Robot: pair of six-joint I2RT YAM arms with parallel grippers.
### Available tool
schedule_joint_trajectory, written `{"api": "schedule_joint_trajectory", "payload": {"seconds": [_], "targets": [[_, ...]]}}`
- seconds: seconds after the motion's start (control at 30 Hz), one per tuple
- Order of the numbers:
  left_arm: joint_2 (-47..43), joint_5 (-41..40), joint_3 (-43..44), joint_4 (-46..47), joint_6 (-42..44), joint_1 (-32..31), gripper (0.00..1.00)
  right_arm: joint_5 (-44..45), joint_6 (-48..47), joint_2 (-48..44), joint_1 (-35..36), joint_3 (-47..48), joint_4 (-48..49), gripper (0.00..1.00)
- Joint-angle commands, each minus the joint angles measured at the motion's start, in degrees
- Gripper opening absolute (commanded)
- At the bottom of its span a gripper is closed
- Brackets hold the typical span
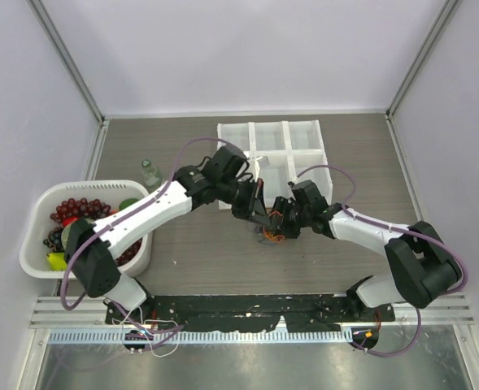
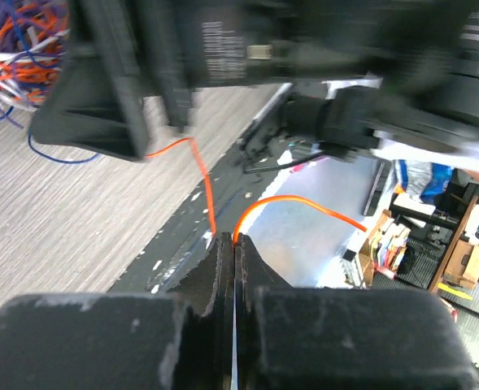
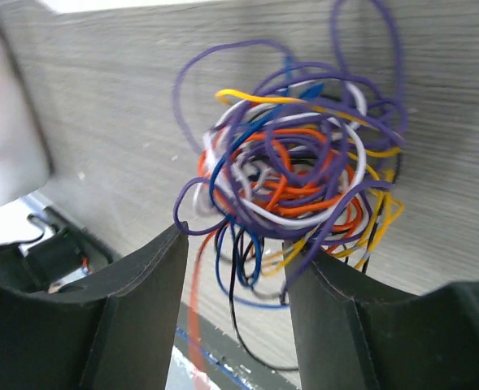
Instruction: Untangle the cables
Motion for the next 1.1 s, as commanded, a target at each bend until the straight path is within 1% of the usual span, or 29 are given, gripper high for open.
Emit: {"api": "schedule_joint_trajectory", "payload": {"seconds": [0.0,0.07,0.13,0.2,0.23,0.27,0.33,0.37,0.47,0.53,0.57,0.6,0.63,0.67,0.77,0.8,0.87,0.9,0.93,0.97,1.03,1.07], "targets": [[-9.0,0.8,13.0,-2.5,0.7,-0.1,0.0,9.2,-0.5,3.3,0.0,4.1,-4.3,0.56],[-10.5,-4.9,23.2,-6.5,2.6,-0.2,0.0,10.4,-0.6,4.1,0.0,4.0,-5.3,0.56],[-10.4,-10.6,36.0,-10.3,4.1,-0.1,0.0,10.7,-0.4,3.9,0.0,3.6,-5.2,0.55],[-8.7,-15.9,50.0,-13.2,4.9,-0.1,0.0,11.0,-0.5,3.4,0.1,3.4,-5.5,0.52],[-7.3,-18.0,57.2,-13.9,5.1,0.0,0.0,11.1,-0.5,3.2,0.0,3.4,-5.9,0.5],[-6.3,-19.4,63.3,-13.7,5.6,-0.1,0.0,11.5,-0.5,3.0,0.0,3.3,-6.2,0.5],[-5.9,-22.2,70.5,-10.7,5.4,-0.1,0.0,12.4,-0.3,1.8,0.1,2.8,-6.7,0.49],[-6.6,-22.7,71.3,-8.0,4.7,0.0,0.0,12.7,-0.2,1.2,0.0,2.5,-6.9,0.49],[-9.6,-23.5,68.4,1.8,3.0,-0.1,0.0,14.8,-0.2,0.8,-0.3,2.2,-9.3,0.48],[-9.6,-23.6,69.0,4.9,1.9,0.0,0.0,17.2,-0.5,0.3,-0.6,2.2,-11.6,0.48],[-9.3,-23.4,69.9,5.2,1.7,-0.1,0.0,20.0,-0.6,-0.1,-0.7,2.2,-14.0,0.48],[-8.9,-23.2,70.7,4.9,1.7,0.0,0.0,20.9,-0.5,-0.5,-1.0,2.2,-15.2,0.48],[-8.7,-23.7,71.5,4.7,1.8,0.0,0.0,24.0,-0.4,-0.9,-1.2,2.2,-16.0,0.48],[-8.8,-23.9,71.6,4.8,1.9,0.1,0.0,24.9,-0.1,-1.8,-1.9,1.9,-17.4,0.48],[-10.1,-26.9,71.9,4.4,4.4,0.0,0.0,30.5,1.1,-4.4,-2.9,1.2,-21.5,0.47],[-10.6,-28.4,71.7,4.1,5.7,0.0,0.0,31.9,1.3,-6.2,-3.7,1.2,-22.4,0.45],[-12.2,-31.2,70.9,2.6,7.8,0.0,0.0,35.0,1.3,-9.2,-5.7,0.9,-24.9,0.45],[-12.7,-34.0,70.2,1.8,8.4,0.0,0.0,37.2,1.2,-10.4,-6.6,0.9,-27.0,0.46],[-13.2,-34.6,69.5,1.3,8.9,0.0,0.0,37.8,0.7,-12.4,-9.1,0.7,-27.2,0.48],[-13.4,-35.5,69.2,0.7,9.5,0.0,0.0,38.1,-0.7,-13.9,-10.6,0.2,-28.0,0.55],[-13.9,-37.7,69.4,-0.5,10.7,0.0,0.0,38.0,-3.2,-14.3,-18.8,-0.1,-30.0,0.63],[-14.2,-38.8,69.4,-0.9,11.2,0.0,0.0,38.4,-5.0,-14.3,-20.5,-0.1,-30.3,0.63]]}}
